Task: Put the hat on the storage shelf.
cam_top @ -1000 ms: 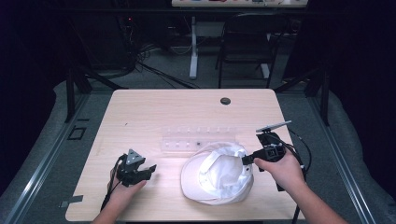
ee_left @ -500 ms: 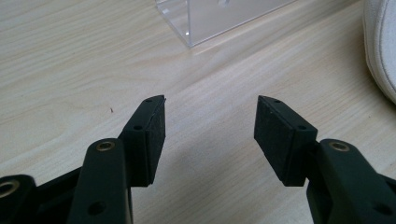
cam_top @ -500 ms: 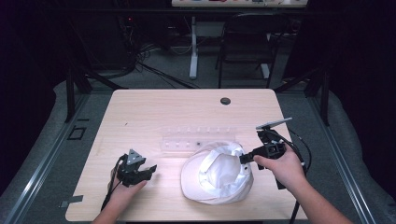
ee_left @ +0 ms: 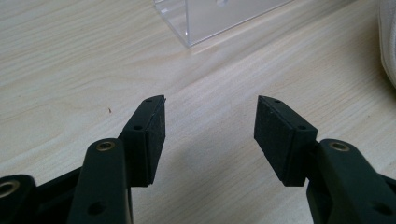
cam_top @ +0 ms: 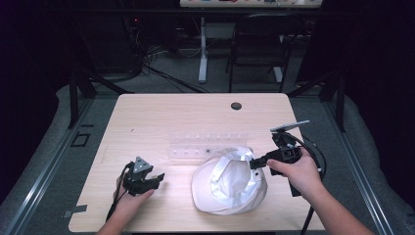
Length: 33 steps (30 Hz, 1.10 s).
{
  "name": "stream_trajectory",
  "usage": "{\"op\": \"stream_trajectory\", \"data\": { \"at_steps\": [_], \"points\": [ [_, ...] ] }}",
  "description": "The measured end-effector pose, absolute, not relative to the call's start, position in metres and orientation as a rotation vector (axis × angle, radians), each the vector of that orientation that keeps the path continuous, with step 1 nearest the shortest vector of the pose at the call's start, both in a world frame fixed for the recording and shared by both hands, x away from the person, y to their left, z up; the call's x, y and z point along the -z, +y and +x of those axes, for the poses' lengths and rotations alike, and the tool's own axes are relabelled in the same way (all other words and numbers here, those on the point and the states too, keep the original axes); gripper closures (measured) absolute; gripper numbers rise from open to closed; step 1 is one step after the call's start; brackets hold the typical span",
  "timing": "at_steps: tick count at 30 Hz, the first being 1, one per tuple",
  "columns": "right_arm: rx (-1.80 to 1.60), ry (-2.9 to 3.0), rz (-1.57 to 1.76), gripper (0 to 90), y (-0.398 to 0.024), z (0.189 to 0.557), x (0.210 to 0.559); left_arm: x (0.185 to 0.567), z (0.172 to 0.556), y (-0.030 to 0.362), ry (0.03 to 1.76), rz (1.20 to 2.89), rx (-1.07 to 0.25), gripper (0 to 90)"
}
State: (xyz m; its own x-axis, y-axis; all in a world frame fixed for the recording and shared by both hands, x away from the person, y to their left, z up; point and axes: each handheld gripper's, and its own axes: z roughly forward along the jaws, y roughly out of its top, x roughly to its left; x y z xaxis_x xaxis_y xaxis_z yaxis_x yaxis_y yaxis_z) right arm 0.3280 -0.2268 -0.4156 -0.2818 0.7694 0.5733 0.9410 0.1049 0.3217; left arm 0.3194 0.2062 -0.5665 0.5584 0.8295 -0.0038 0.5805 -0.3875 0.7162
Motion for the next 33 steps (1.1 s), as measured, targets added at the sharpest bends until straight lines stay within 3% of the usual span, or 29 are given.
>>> {"op": "stream_trajectory", "data": {
  "at_steps": [33],
  "points": [
    [1.117,-1.962,-1.578,81.6,-0.227,0.333,0.386,0.568,0.32,0.203,1.113,2.123,-0.469,44.0]
  ]
}}
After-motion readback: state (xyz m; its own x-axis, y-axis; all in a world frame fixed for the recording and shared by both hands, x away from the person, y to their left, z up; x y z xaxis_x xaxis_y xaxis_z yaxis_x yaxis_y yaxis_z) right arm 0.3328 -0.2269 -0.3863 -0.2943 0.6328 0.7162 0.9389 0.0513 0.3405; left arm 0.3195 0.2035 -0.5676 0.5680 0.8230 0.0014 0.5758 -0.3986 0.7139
